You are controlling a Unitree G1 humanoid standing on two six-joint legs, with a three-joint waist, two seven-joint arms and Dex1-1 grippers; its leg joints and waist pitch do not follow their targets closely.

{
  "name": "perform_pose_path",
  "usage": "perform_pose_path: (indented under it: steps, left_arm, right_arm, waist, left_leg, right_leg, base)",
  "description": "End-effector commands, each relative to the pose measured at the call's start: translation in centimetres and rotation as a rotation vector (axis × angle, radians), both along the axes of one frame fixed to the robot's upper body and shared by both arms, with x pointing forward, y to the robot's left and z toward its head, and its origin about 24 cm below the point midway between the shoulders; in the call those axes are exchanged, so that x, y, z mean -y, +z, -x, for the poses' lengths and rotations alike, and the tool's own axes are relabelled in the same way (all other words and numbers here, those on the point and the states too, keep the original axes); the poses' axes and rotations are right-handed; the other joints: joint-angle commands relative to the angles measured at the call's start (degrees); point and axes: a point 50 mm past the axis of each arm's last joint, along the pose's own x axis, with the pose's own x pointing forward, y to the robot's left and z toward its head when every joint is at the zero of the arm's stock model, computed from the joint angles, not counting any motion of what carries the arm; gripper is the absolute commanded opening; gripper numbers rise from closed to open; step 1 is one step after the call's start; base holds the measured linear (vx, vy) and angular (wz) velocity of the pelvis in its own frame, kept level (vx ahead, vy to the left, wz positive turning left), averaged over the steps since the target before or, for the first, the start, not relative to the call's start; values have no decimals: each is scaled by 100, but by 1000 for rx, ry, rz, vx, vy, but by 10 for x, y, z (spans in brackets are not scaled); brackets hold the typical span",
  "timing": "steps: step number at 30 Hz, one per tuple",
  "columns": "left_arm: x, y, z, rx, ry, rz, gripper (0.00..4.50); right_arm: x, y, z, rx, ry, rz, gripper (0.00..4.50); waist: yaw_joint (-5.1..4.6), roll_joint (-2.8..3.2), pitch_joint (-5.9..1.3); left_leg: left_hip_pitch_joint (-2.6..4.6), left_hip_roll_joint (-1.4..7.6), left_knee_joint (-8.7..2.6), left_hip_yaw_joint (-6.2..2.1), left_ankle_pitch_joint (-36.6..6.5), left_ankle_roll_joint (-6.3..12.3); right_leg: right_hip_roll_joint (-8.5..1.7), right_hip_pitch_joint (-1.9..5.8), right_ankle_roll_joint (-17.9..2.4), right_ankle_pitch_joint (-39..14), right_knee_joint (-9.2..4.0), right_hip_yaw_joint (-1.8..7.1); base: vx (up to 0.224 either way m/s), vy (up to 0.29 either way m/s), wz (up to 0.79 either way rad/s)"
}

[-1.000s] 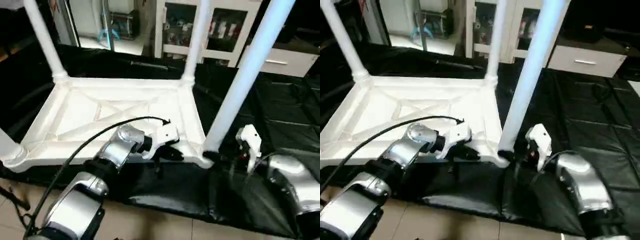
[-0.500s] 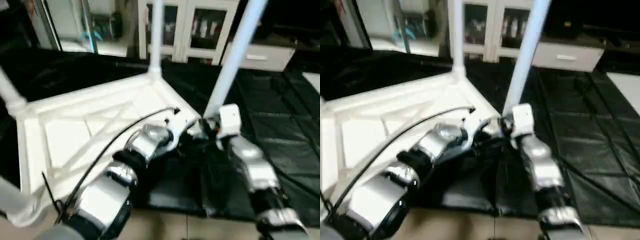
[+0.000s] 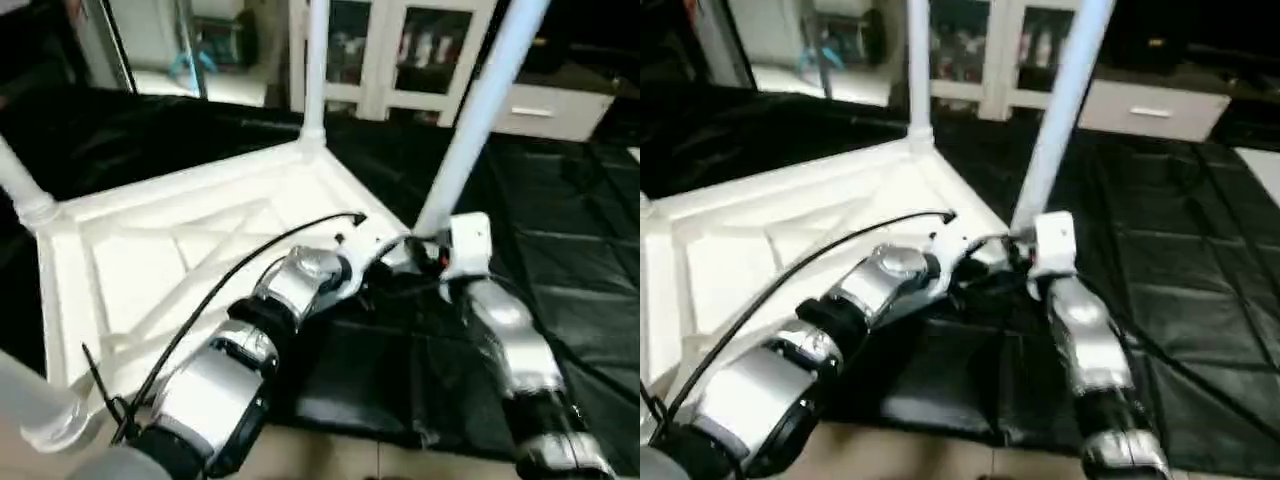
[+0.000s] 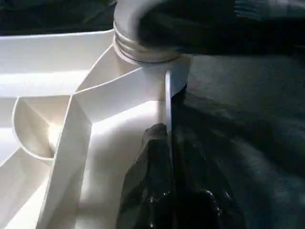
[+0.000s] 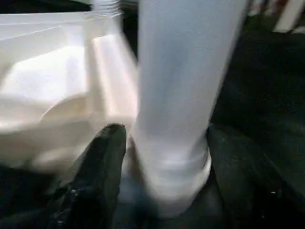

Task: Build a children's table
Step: Rotate leg to tighten

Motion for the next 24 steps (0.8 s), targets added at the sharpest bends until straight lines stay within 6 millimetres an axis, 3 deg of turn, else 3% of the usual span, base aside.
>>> perform_pose_path:
  steps: [1,4,5,7,9,10,11,12,14,16,19,21,24]
  left_arm:
    - [-8,-1,0,19,-37,-23,0]
    - [-12,-5,8,-22,-161,-7,0]
    - [-13,-5,9,-24,-178,-7,0]
    - [-17,-8,16,-61,-279,-14,0]
    - [-19,-10,19,-77,-321,-14,0]
    - [-20,-10,23,-87,-378,-7,0]
    - [-23,-10,31,-116,-491,6,0]
    - [-23,-10,32,-121,-505,7,0]
    - [-25,-10,37,-154,-558,9,0]
    - [-26,-10,38,-160,-573,4,0]
    - [-28,-10,40,-168,-599,1,0]
    - [-28,-9,43,-174,-620,2,0]
    - [-28,-8,44,-180,-636,0,0]
  right_arm:
    - [5,5,2,12,15,-20,308]
    - [25,15,6,41,16,3,326]
    - [28,16,7,41,18,4,338]
    - [37,20,13,11,93,-16,351]
    - [40,21,17,-1,141,-29,380]
    - [42,22,21,-12,208,-30,389]
    - [46,24,36,-48,399,-18,389]
    - [46,25,39,-55,426,-16,397]
    - [50,26,52,-104,558,-20,415]
    - [56,26,55,-134,590,-12,424]
    - [58,28,57,-155,633,-12,424]
    - [56,28,55,-159,678,2,424]
    - [54,27,52,-167,713,15,424]
  waist:
    - [48,-44,-358]
    - [78,-43,-381]
    - [95,-43,-361]
    - [133,-48,-348]
    - [141,-44,-324]
    - [154,-42,-318]
    - [183,-51,-302]
    - [217,-58,-293]
    - [296,-35,-275]
    - [314,-32,-285]
    - [368,-45,-291]
    - [375,-67,-299]
    - [371,-75,-305]
  left_leg:
    - [-4,198,-420,-106,-973,671]
    - [17,196,-368,-82,-536,808]
    - [26,193,-360,-59,-582,859]
    - [31,203,-371,-60,-722,896]
    - [50,212,-394,-59,-1092,726]
    - [58,216,-402,-62,-1177,694]
    - [50,226,-416,-69,-1318,640]
    - [54,244,-414,-72,-1347,651]
    - [122,273,-429,-48,-1478,616]
    - [95,266,-444,-59,-1463,515]
    - [113,272,-434,-51,-1397,436]
    - [70,263,-429,-61,-1277,461]
    - [64,259,-420,-64,-1198,475]
  right_leg:
    - [-241,315,-1266,-1036,-296,168]
    - [-225,304,-1541,-409,-201,185]
    - [-222,281,-1567,-427,-206,193]
    - [-234,308,-1560,-599,-224,194]
    - [-232,263,-1466,-1121,-279,198]
    - [-237,262,-1454,-1232,-298,198]
    - [-239,281,-1376,-1414,-312,202]
    - [-247,291,-1348,-1455,-318,209]
    - [-233,226,-1366,-1511,-324,230]
    - [-240,231,-1350,-1523,-308,227]
    - [-257,219,-1362,-1517,-302,240]
    - [-268,246,-1332,-1455,-276,235]
    - [-274,248,-1323,-1441,-271,230]
  base:
    - [0,0,0]
    - [0,0,0]
    - [0,0,0]
    - [0,0,0]
    - [0,0,0]
    - [0,0,0]
    - [0,0,0]
    - [0,0,0]
    - [0,0,0]
    - [0,0,0]
    - [0,0,0]
    - [0,0,0]
    - [0,0,0]
